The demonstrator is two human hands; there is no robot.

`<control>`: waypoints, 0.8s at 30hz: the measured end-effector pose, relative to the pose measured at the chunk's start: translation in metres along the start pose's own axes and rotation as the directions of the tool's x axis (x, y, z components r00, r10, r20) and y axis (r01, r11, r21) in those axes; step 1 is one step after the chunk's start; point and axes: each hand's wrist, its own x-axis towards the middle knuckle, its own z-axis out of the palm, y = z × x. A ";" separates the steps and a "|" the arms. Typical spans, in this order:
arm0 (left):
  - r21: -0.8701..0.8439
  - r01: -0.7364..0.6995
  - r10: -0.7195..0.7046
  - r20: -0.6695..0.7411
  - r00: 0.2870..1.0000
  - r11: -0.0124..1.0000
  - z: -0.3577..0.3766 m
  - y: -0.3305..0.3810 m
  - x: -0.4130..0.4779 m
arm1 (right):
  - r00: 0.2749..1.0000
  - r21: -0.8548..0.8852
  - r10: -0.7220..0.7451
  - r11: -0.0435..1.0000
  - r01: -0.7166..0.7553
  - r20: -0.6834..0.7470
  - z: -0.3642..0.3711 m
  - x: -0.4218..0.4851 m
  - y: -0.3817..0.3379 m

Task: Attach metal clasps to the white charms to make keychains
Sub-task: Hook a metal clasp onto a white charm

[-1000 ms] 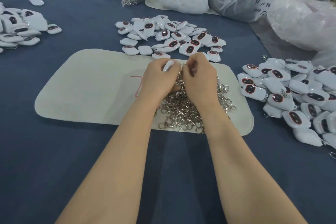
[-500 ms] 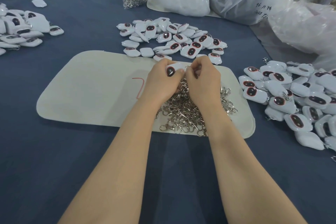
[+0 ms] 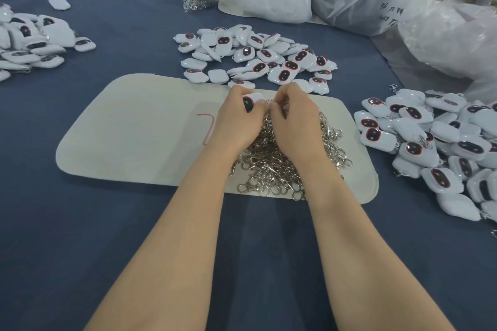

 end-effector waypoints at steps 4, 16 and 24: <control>0.005 -0.018 0.018 -0.022 1.000 1.000 0.000 0.000 0.000 | 0.997 -0.033 -0.053 0.998 0.054 0.050 0.000 0.000 -0.001; -0.652 0.319 -0.304 0.141 0.942 0.688 -0.005 0.015 -0.001 | 0.998 0.188 0.051 0.980 -0.057 0.037 0.000 0.000 -0.007; -0.762 0.501 -0.321 0.393 0.861 0.410 -0.014 0.018 -0.003 | 0.999 0.333 0.044 0.942 -0.043 0.006 -0.002 0.001 -0.012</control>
